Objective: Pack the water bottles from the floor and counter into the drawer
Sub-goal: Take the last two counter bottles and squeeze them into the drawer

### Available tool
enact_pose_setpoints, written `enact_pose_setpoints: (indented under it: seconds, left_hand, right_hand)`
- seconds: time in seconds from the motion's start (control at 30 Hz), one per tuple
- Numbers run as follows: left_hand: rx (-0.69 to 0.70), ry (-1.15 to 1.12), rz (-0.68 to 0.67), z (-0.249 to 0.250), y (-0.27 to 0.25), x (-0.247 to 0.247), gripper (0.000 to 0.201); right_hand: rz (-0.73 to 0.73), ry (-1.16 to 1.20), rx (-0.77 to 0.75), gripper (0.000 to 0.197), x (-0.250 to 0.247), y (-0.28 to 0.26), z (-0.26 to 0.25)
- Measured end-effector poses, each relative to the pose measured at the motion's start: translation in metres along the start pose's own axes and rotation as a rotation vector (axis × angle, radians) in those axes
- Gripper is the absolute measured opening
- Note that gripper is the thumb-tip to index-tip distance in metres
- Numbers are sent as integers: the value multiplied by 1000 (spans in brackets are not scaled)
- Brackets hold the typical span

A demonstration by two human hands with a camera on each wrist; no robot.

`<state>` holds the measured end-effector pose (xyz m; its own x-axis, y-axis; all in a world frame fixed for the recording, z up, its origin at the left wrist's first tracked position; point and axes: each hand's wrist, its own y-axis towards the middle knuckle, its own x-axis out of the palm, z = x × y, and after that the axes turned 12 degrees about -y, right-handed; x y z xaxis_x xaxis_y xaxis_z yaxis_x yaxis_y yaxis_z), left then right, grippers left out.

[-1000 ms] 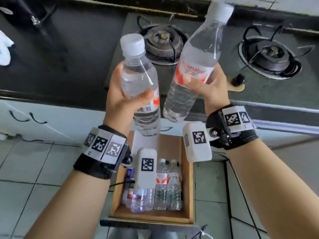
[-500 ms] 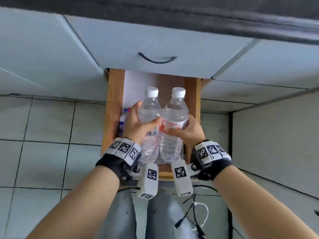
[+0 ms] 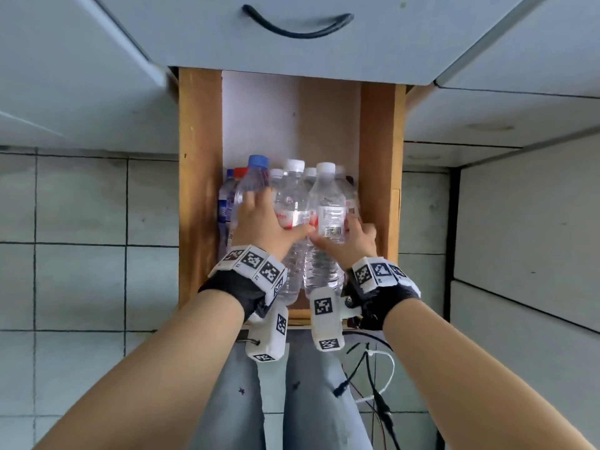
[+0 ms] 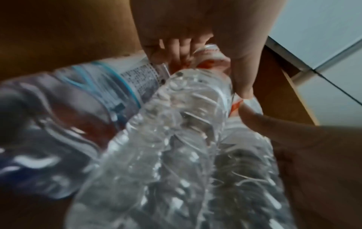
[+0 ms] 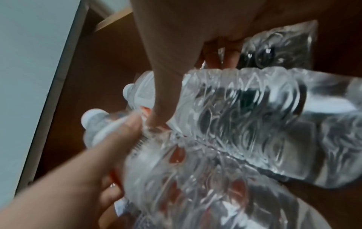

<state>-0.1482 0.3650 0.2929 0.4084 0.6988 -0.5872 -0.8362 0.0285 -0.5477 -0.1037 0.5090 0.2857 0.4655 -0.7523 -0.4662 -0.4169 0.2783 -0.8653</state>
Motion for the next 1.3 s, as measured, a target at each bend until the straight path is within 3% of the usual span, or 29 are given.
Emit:
enact_pose_setpoints:
  seconds: [0.13, 0.3, 0.53, 0.83, 1.0, 1.1, 1.2, 1.3]
  left_hand:
    - [-51, 197, 2, -9, -1, -6, 102]
    - [-43, -10, -132, -35, 3, -7, 115]
    - [37, -52, -39, -39, 1, -1, 110]
    - [-74, -51, -104, -30, 5, -11, 105]
    - [-101, -78, -117, -32, 11, -10, 102]
    - [-84, -70, -92, -33, 17, -11, 93]
    - [-70, -132, -62, -31, 27, -12, 77]
    - [-48, -148, -90, -30, 39, -12, 72]
  right_hand:
    - [48, -99, 10, 102, 2, -6, 5]
    - [-3, -61, 2, 104, 17, -13, 2]
    - [15, -127, 5, 87, 5, -16, 7]
    - [66, -229, 56, 87, 6, -22, 5]
    - [155, -24, -36, 75, -25, 1, -26]
    - [111, 63, -38, 70, -38, 29, -50]
    - [4, 85, 30, 76, -42, 55, -64]
    - [4, -42, 116, 107, -43, 78, -67]
